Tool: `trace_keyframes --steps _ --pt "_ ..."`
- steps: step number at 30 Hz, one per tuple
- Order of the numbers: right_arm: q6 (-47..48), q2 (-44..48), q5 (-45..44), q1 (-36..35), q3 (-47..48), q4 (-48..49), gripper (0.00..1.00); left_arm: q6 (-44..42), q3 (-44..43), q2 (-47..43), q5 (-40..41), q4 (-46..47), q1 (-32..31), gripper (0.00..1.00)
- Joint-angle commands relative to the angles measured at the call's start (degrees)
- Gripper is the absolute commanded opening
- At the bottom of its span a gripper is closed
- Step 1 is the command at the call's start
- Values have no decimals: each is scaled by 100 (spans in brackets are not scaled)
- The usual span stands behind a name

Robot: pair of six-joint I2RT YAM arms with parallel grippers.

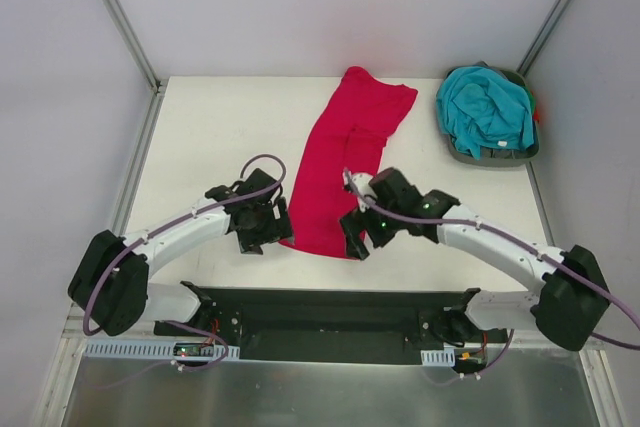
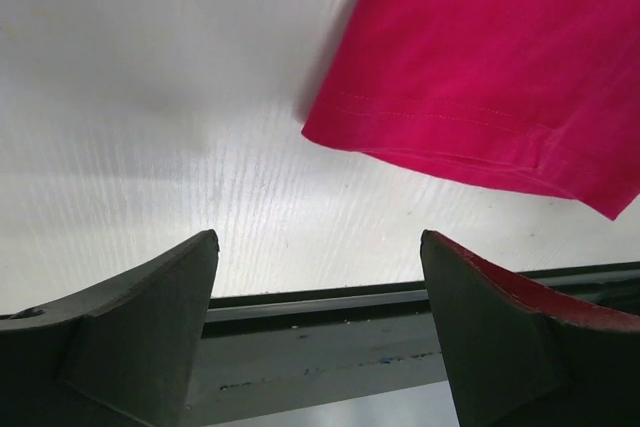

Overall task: Fold and stack the t-shirts
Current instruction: Rotate the tshirt 90 degrees, then grab the bottom of the folded rectangular tshirt with both arms

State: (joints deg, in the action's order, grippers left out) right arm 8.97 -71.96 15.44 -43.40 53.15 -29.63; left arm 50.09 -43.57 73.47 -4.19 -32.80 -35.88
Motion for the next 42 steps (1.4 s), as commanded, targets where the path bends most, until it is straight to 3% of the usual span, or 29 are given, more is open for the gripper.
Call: trace_keyframes --steps 1,3,6,12,16,18,20,21,29,37,42 --pt "-747 -141 -671 -774 -445 818 97 -271 -107 289 23 334 133 79" --pt "-879 -518 -955 -933 -332 705 97 -306 -195 526 146 441 177 72" --pt "-1073 -1072 -1227 -1030 -77 564 89 -394 -353 957 146 467 230 59" --pt "-1214 -1768 -1772 -1066 73 580 81 -412 -389 1477 225 564 239 51" --pt "-1266 -2119 -1905 -1074 152 608 59 -438 -441 1766 217 616 239 42" --pt "-1319 -2181 -1808 -1083 83 660 56 -438 -450 1889 199 651 239 28" --pt "-1468 -2164 -1843 -1083 -32 669 45 -456 -433 1969 260 713 239 6" --pt "-1599 -2112 -1826 -1092 -84 599 37 -491 -442 2004 252 722 239 0" --pt "-2759 -1295 -1369 -1522 -1253 897 11 -377 497 1373 50 994 108 0" --pt "-3998 260 -1026 -2102 -2369 871 8 378 1272 257 -65 1109 -858 0" --pt "-4421 1209 -920 -2331 -2598 309 8 897 1544 -771 -196 1100 -1281 0"
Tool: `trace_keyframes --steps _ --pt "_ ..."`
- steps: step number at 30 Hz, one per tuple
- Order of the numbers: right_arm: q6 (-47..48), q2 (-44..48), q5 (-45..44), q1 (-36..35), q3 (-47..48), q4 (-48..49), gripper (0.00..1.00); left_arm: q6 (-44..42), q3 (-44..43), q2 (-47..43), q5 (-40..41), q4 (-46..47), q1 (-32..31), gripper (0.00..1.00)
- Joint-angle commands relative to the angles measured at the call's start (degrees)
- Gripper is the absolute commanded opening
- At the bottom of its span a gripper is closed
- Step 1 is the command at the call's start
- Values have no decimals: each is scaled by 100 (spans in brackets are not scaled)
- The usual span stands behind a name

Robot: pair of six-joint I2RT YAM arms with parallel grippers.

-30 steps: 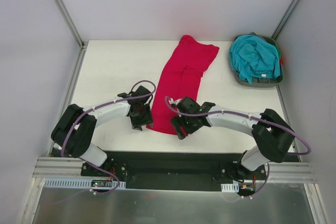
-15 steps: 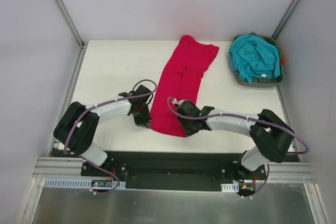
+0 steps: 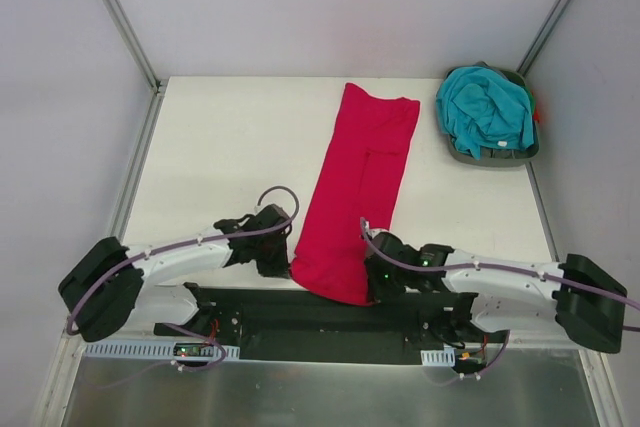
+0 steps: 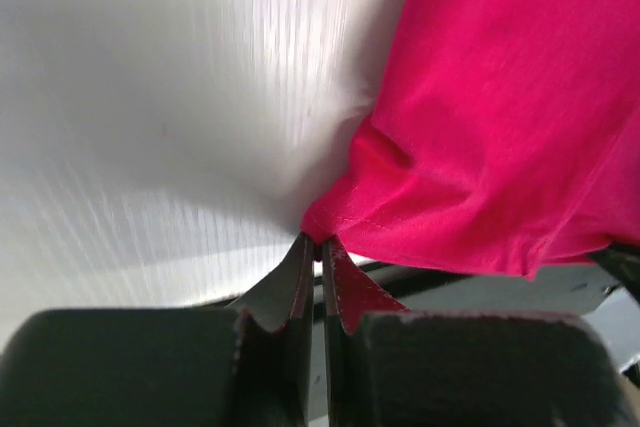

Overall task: Fold and stack the t-shirts
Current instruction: Grab the bottom of the folded rectangular tshirt with both arms

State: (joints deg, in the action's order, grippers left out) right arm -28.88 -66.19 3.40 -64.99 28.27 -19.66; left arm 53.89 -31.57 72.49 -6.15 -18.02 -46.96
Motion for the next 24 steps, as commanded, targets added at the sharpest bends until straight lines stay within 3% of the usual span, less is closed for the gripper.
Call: trace_keyframes --steps 1,6,15,20,24 --pt "-688 834 371 -189 -155 -723 8 622 449 -883 -43 -378 -199 0" --pt "-829 1398 933 -373 -279 -486 7 904 836 -2035 -325 -491 -261 0" --pt "-777 837 1409 -1111 406 348 6 975 627 -3363 -53 -1510 -252 0" --pt "-715 810 1462 -1147 504 349 6 518 179 -3505 448 -2012 -261 0" --pt "-592 1029 1208 -911 451 252 7 263 -410 -2996 948 -2004 -252 0"
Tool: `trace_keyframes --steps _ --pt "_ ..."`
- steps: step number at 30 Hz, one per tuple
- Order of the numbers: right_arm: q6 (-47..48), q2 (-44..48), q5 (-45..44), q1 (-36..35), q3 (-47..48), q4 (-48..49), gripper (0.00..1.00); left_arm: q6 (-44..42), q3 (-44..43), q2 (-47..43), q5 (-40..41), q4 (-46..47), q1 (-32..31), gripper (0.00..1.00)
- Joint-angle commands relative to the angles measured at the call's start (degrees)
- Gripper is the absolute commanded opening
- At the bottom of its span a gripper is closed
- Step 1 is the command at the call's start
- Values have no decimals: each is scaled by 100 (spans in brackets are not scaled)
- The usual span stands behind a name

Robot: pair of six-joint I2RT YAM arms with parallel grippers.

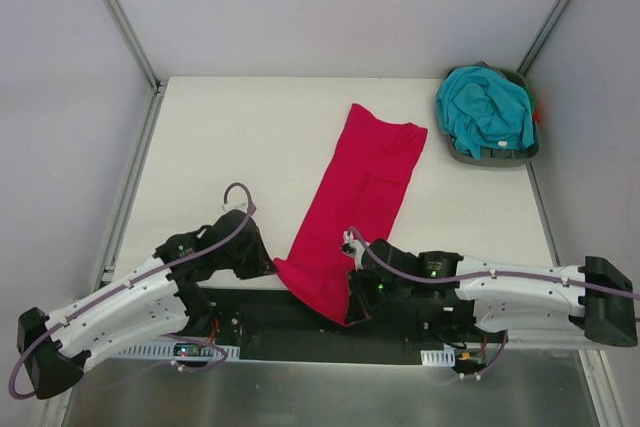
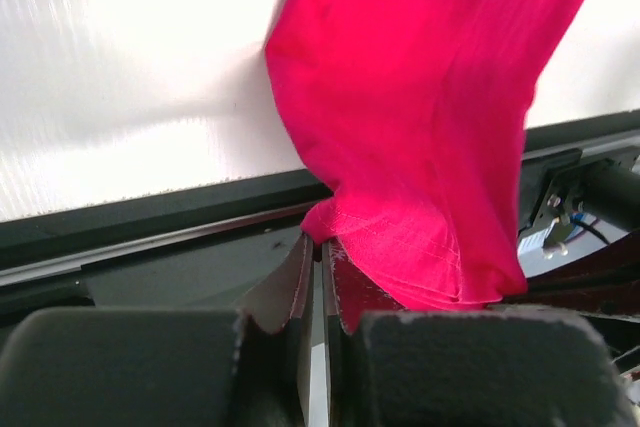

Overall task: Fold and stack the t-shirts
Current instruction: Grab the bottom of the folded rectangular tshirt with both arms, then fold the folded rectangular tshirt in 1/3 of the way

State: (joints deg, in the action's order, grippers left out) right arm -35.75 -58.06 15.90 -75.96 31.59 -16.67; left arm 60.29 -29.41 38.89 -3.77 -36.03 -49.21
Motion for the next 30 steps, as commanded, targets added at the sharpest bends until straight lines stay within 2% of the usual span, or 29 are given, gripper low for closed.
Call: trace_keyframes --steps 1,6,10,15,21,30 --pt "129 330 -87 318 93 -99 6 -404 -784 547 850 -194 -36 0" --pt "603 682 -79 1380 145 -494 6 -773 -1873 1601 1800 -115 -18 0" --pt "1218 621 80 2259 540 -1004 6 -1247 -2875 2594 1986 78 60 0" --pt "1868 358 167 3305 979 -1286 6 -1783 -4000 3878 1574 193 438 0" --pt "2519 -389 466 4422 1525 -1497 6 -2162 -5161 5161 817 290 1001 0" --pt "2933 -1215 800 5214 1903 -1357 5 -2513 -6322 6577 79 290 1326 0"
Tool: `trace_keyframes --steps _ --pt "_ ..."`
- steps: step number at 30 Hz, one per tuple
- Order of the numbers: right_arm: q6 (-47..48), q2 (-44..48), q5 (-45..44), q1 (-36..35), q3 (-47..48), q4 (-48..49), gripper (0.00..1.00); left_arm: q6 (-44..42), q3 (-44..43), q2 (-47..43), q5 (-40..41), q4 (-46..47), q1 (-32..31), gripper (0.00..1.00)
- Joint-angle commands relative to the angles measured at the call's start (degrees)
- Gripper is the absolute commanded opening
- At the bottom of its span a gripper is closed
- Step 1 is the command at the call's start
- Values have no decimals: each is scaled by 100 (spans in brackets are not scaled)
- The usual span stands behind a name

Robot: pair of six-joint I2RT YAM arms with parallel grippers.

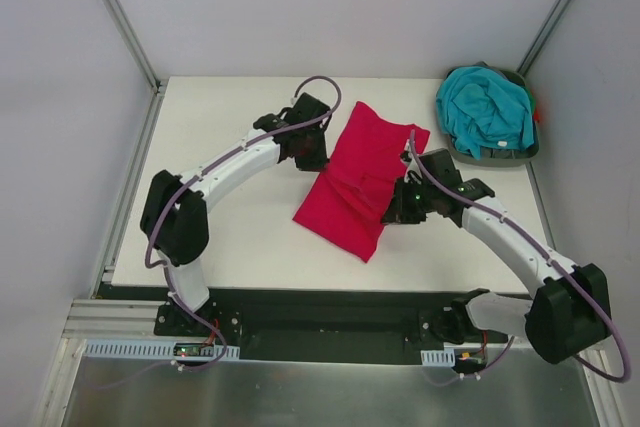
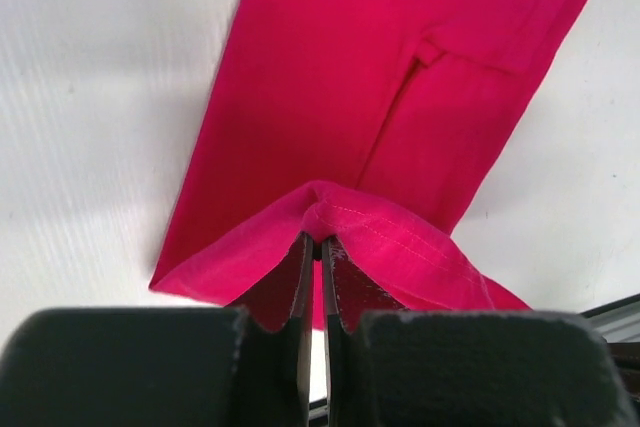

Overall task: Fold and stack the t-shirts
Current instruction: Fold the folded rectangular tshirt in 1/3 of the way

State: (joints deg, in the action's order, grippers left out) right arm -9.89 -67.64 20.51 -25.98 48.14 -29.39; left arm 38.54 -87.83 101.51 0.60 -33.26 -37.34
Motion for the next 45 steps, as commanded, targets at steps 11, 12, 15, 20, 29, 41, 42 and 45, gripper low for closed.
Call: trace_keyframes --steps 11,12,15,20,29,41,42,45 --pt "629 -1260 392 752 433 653 5 -418 -1139 1186 -508 21 385 0" --pt "637 -1356 418 769 477 688 5 -409 -1174 1256 -500 12 403 0" --pt "672 -1594 436 840 582 741 4 -392 -1280 1441 -517 21 473 0" --pt "725 -1805 313 963 661 750 5 -444 -1473 1792 -754 12 588 0" --pt "761 -2517 -240 1121 1048 838 24 -524 -1957 2276 -1377 21 649 31" --pt "919 -866 302 1139 497 653 96 -409 62 380 -816 56 676 99" --pt "858 -743 469 1130 373 723 96 -392 282 247 -833 91 676 99" --pt "865 -261 726 981 -84 1074 96 -295 889 -61 -974 179 676 99"
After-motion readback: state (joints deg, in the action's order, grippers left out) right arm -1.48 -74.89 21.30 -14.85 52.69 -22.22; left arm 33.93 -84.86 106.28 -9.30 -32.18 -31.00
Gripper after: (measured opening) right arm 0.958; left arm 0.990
